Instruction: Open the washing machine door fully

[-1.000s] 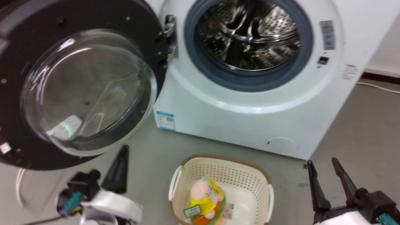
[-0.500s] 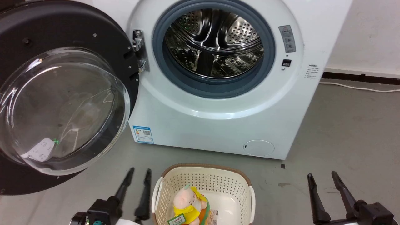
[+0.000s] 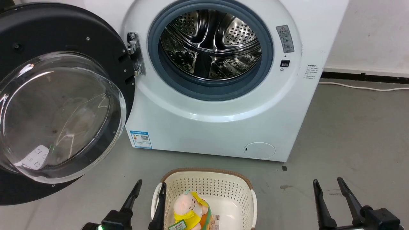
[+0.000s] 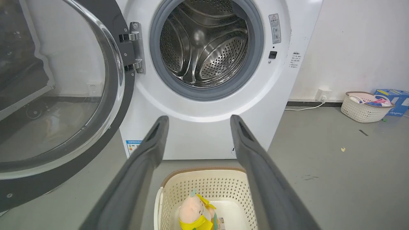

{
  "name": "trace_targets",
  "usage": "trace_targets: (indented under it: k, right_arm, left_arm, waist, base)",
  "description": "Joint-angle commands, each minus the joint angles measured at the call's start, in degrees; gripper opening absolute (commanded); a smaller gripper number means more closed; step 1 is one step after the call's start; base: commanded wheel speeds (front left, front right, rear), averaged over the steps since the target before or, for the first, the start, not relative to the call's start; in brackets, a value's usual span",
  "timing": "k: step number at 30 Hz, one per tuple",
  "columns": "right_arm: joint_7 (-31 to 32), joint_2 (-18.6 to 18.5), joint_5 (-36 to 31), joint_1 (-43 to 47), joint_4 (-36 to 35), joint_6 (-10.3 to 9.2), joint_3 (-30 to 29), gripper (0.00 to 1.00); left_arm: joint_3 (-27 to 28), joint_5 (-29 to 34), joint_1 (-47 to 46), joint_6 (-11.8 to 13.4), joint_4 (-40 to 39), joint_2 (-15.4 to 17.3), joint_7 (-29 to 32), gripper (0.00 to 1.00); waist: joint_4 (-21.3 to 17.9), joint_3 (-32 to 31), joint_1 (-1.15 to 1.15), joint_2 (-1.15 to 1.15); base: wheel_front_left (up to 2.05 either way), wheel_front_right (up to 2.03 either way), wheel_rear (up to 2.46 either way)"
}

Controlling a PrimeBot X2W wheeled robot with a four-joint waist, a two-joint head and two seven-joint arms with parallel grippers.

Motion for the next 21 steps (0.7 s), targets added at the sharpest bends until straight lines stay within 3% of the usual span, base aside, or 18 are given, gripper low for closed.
trace_targets:
  k: [1, 21]
  right_arm:
    - [-0.25, 0.27, 0.18, 0.21, 0.08, 0.06, 0.06, 1.00]
    - [-0.25, 0.28, 0.44, 0.20, 0.07, 0.06, 0.49, 1.00]
  left_arm:
    - [0.25, 0.53, 0.57, -0.20, 0.21, -0.30, -0.31, 1.00]
    - [1.46, 1.42, -0.12, -1.20, 1.73, -1.73, -0.31, 1.00]
  waist:
    - [-0.06, 0.01, 0.00, 0.00]
    - [0.30, 0.14, 0.00, 0.00]
  base:
    - [0.00, 0.00, 0.00]
    - [0.00, 0.00, 0.00]
